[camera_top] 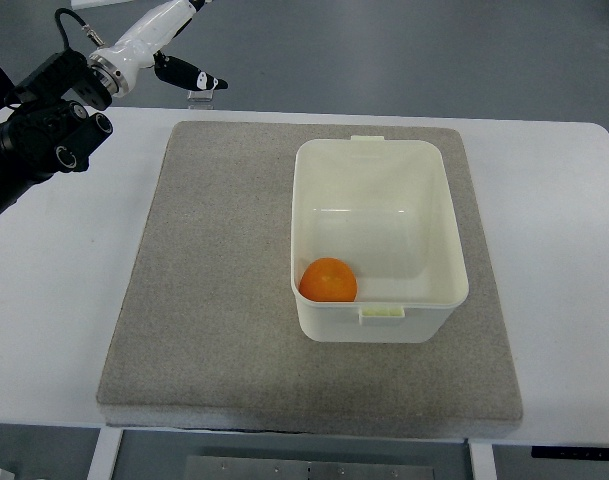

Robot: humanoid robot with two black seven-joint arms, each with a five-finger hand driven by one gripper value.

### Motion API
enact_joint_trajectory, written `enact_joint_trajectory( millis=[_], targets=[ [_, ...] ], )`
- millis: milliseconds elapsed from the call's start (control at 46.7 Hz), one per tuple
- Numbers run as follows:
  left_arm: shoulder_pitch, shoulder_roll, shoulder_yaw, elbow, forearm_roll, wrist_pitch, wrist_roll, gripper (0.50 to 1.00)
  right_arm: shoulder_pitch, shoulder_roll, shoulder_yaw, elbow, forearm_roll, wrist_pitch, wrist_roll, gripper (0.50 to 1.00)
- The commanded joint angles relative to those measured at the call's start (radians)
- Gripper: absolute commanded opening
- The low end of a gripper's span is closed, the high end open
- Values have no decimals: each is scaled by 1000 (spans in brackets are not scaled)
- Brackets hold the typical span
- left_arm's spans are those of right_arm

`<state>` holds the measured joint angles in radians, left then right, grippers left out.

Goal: Put orange in box with left hand

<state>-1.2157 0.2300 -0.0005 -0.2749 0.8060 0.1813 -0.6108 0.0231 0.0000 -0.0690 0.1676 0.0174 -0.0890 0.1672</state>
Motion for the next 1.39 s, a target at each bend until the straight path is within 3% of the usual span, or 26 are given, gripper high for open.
enact_joint_trajectory(
  millis=[0, 279, 493, 750, 1071, 1371],
  targets=[
    [13, 0, -3, 0, -4, 0, 0, 990, 1, 0, 0, 0, -1, 0, 0, 932],
    [30, -9, 1, 6, -266, -34, 0, 992, 0, 0, 0, 0, 1, 0, 0, 932],
    [30, -15, -1, 8, -528, -132, 83, 992, 0, 0, 0, 0, 1, 0, 0, 932],
    [47, -15, -33, 17, -835, -244, 91, 996, 1, 0, 0, 1, -1, 0, 0, 932],
    [130, -44, -340, 79, -892, -425, 91, 1000, 0, 0, 0, 0, 1, 0, 0, 932],
    [179, -97, -458, 91, -895, -441, 108, 1000, 1, 0, 0, 1, 1, 0, 0, 932]
  ],
)
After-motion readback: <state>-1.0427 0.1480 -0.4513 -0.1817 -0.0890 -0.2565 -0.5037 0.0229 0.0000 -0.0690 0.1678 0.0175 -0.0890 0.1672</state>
